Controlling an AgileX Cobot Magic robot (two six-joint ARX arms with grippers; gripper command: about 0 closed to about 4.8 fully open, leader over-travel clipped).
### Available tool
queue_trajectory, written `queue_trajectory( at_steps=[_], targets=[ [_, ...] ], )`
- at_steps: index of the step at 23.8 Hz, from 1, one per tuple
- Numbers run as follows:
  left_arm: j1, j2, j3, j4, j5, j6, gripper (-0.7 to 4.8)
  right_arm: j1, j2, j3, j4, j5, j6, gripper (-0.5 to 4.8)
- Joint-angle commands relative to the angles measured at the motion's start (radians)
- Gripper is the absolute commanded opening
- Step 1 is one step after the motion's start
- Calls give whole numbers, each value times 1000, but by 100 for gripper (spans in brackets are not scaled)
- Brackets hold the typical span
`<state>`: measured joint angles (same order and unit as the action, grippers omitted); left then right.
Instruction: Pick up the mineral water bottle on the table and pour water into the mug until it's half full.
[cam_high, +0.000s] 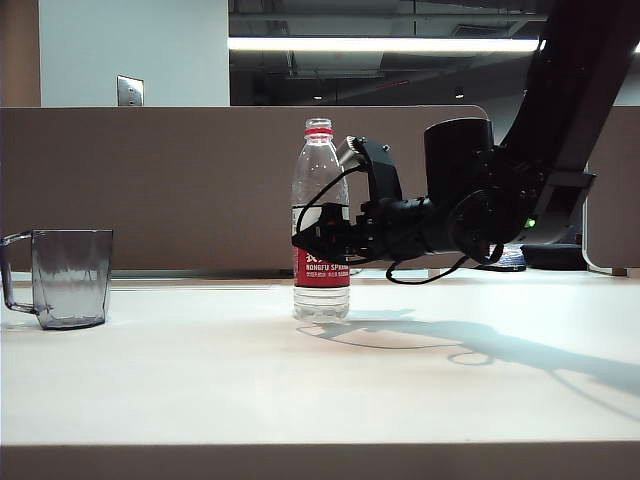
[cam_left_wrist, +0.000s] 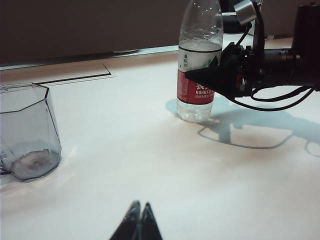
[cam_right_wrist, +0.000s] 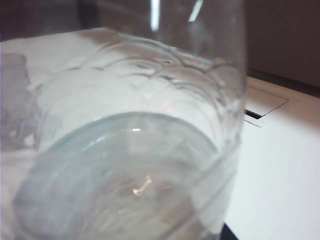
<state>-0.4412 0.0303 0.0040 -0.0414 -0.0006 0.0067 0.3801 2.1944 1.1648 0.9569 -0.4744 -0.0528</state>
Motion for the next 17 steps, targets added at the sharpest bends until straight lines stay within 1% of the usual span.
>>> queue_trajectory(
  at_steps=[1,3,6,7,8,9,11,12,13,14,15,17],
  targets=[
    [13,0,3,12,5,0,-5,12,-39,5,16,-18,5,309],
    [40,0,3,13,5,0,-5,25,-56,6,12,-16,-2,309],
    [114,0,3,13,5,0,-5,53,-70,23,-9,-14,-55,309],
    [167,0,3,13,5,0,-5,74,-74,64,-89,-14,-103,309],
    [192,0,3,13,5,0,-5,87,-74,97,-154,-6,-132,309],
    [237,0,3,13,4,0,-5,108,-74,156,-265,13,-172,309],
    [275,0,3,12,4,0,-5,130,-74,215,-369,32,-237,309],
    [312,0,3,13,4,0,-5,158,-74,273,-459,78,-321,309],
    [331,0,3,13,4,0,-5,181,-72,321,-530,125,-403,308],
    [342,0,3,13,4,0,-5,195,-71,348,-579,149,-456,308],
    [351,0,3,13,4,0,-5,207,-66,375,-622,169,-501,308],
    [358,0,3,13,4,0,-5,220,-63,409,-673,192,-551,308]
  ],
)
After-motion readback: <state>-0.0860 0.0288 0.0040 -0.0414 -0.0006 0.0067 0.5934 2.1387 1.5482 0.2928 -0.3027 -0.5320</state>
